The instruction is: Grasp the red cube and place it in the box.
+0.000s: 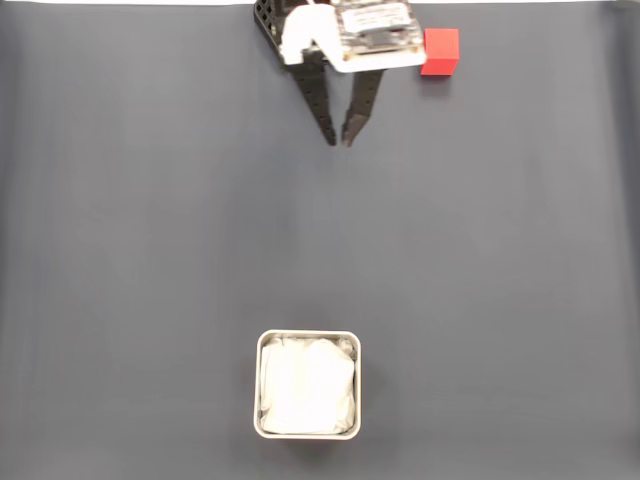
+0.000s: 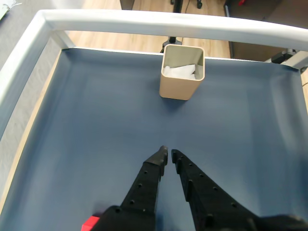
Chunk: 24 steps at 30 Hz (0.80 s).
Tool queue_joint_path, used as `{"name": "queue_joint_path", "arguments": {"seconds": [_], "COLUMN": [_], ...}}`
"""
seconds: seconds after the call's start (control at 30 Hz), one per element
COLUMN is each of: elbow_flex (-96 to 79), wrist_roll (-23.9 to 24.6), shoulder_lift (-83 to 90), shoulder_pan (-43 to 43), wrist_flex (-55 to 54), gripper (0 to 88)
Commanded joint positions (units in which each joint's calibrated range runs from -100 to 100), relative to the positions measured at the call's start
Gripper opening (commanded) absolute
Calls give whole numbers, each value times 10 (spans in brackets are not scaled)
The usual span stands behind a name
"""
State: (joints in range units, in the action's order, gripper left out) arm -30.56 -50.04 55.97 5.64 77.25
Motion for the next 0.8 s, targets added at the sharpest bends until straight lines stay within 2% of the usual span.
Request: {"name": "queue_joint_path", "arguments": {"seconds": [0.0, 0.13, 0.17, 0.77], "elbow_flex": [31, 31, 30, 12], "wrist_roll": [-6, -10, -12, -13], "shoulder_lift": [-7, -8, -9, -7], "shoulder_pan": [30, 60, 91, 193], "wrist_flex": [12, 19, 23, 23], "gripper": [0, 0, 0, 0]}}
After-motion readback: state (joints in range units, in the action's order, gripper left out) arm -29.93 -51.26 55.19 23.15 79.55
